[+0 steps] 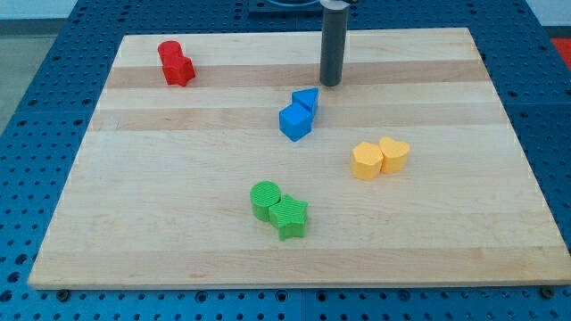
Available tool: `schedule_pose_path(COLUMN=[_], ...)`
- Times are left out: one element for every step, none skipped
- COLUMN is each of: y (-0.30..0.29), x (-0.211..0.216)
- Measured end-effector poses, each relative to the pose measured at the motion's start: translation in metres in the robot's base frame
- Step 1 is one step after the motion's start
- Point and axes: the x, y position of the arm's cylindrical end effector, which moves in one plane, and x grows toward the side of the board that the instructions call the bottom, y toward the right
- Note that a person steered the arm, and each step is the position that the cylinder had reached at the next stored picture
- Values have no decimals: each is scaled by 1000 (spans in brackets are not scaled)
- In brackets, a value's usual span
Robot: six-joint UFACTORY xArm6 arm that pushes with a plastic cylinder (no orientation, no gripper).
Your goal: Move the blue blocks towards the center of the board slightly
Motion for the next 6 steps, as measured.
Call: schedule_pose_path(y=[-12, -21, -22, -22, -22, -22], x=[4, 10, 19, 29, 41, 51])
